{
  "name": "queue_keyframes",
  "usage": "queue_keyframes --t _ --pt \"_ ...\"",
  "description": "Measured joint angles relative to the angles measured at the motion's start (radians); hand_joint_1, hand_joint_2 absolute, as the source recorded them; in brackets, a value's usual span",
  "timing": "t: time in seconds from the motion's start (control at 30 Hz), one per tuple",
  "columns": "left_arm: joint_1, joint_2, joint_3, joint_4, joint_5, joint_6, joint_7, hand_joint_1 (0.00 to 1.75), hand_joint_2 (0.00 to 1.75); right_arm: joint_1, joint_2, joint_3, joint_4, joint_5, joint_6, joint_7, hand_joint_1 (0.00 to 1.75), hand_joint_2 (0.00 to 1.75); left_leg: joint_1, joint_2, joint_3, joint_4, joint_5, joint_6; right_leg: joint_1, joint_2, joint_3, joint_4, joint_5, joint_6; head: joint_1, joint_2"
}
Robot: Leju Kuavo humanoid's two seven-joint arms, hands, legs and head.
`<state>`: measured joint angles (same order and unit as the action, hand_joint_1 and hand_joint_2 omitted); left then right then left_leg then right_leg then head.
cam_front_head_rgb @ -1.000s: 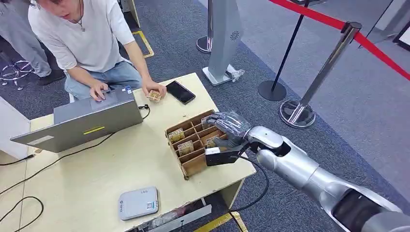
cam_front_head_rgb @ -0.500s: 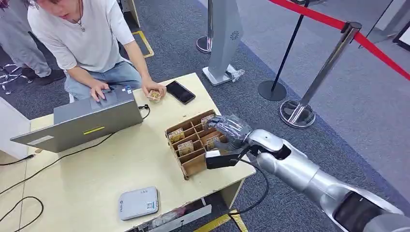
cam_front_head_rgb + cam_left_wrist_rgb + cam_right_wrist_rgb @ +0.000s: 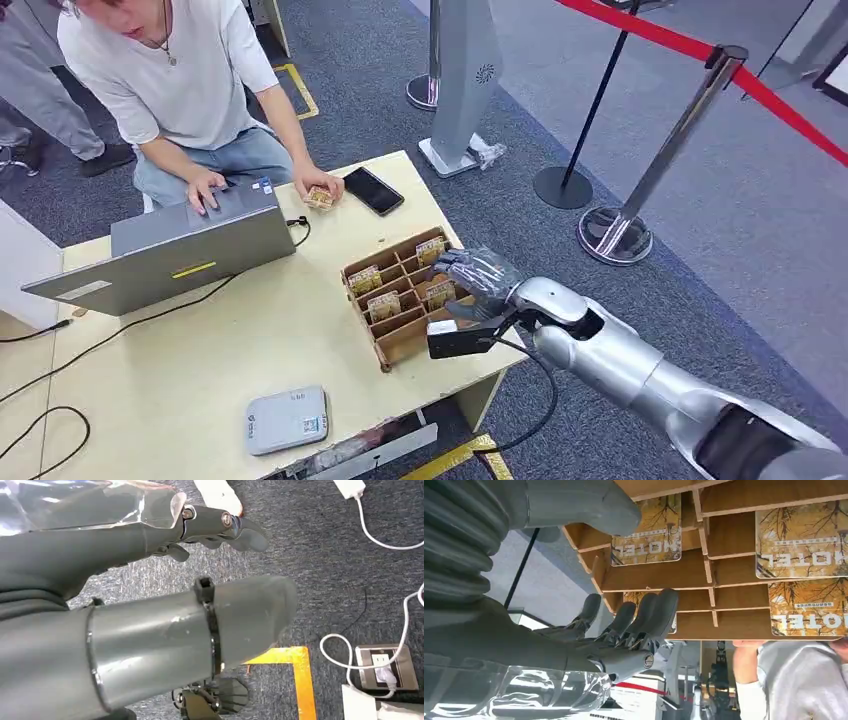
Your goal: Pass the card to the sensor for recognition and then transmit it.
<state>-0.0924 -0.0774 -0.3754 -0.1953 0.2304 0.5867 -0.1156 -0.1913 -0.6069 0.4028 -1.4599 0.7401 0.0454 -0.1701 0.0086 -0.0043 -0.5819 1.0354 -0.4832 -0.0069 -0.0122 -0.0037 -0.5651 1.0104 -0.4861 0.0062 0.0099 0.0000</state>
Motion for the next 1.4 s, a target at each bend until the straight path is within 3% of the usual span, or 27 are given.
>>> queue_keyframes --t 0.6,0.8,1.27,1.4 --pt "-0.002 0.0 -0.001 0.0 -0.014 0.0 0.01 0.0 0.0 0.0 0.001 0.0 0.011 0.014 0.002 0.0 0.82 1.75 0.0 0.0 0.0 0.0 0.0 0.0 0.0 0.0 0.0 0.0 0.0 0.0 0.0 0.0" --pt "-0.003 0.0 -0.001 0.0 -0.015 0.0 0.011 0.0 0.0 -0.006 0.003 0.002 0.023 0.015 0.006 -0.001 0.75 1.75 0.0 0.0 0.0 0.0 0.0 0.0 0.0 0.0 0.0 0.0 0.0 0.0 0.0 0.0" --pt "-0.003 0.0 -0.001 0.0 -0.014 0.0 0.012 0.0 0.0 -0.108 0.02 0.054 0.121 -0.006 0.019 -0.037 0.84 1.75 0.0 0.0 -0.001 0.0 0.0 0.0 0.0 0.0 0.0 0.0 0.0 0.0 0.0 0.0" --pt "-0.003 0.0 -0.001 0.0 -0.012 0.001 0.008 0.0 0.0 -0.146 0.027 0.073 0.157 -0.009 0.019 -0.047 0.79 1.75 0.0 0.0 0.0 0.0 0.0 0.0 0.0 0.0 0.0 0.0 0.0 0.0 0.0 0.0"
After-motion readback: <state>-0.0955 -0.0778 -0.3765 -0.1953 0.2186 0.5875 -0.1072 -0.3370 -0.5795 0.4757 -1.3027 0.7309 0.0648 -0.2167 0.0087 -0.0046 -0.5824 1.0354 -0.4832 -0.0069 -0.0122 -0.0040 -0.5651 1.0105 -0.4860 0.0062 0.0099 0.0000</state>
